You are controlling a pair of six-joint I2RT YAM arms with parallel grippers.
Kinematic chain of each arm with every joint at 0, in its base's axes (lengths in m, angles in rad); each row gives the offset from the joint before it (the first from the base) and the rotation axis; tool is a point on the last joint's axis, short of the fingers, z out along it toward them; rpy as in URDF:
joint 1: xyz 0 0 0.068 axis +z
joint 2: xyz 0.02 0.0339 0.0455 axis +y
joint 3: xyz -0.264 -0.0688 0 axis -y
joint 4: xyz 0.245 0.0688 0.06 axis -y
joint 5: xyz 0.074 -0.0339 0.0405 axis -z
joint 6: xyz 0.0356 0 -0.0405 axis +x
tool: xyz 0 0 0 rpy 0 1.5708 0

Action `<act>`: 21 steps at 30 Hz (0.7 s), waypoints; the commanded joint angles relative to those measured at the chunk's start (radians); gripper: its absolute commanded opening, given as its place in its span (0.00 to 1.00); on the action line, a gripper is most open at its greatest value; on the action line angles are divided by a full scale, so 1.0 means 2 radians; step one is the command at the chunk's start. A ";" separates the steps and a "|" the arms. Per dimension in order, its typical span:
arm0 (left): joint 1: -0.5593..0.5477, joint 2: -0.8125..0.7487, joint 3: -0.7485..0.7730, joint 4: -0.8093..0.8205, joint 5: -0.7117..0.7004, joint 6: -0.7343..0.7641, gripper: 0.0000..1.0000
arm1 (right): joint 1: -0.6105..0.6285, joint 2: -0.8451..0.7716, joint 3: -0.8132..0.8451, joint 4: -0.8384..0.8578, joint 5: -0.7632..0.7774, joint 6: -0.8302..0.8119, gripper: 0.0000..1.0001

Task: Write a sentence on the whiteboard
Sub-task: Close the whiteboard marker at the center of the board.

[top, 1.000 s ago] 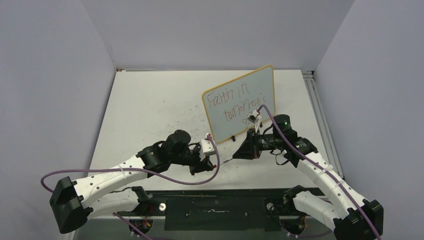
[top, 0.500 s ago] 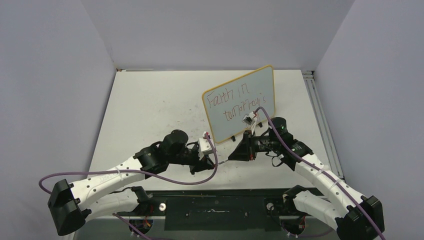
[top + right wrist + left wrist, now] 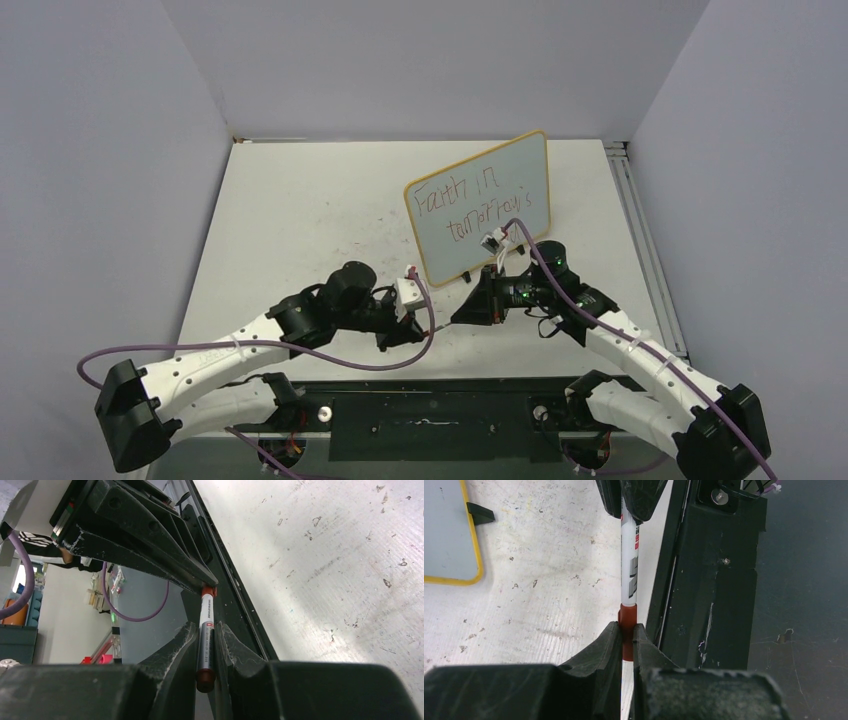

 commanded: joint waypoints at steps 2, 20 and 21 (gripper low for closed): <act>0.006 -0.027 0.029 0.061 -0.013 0.002 0.18 | 0.013 -0.006 -0.004 0.035 0.003 0.003 0.05; 0.079 -0.098 0.048 0.082 -0.105 -0.255 0.70 | -0.025 -0.056 -0.070 0.270 -0.005 0.155 0.05; 0.086 -0.102 0.045 0.094 -0.105 -0.282 0.71 | -0.029 -0.063 -0.071 0.289 0.000 0.168 0.05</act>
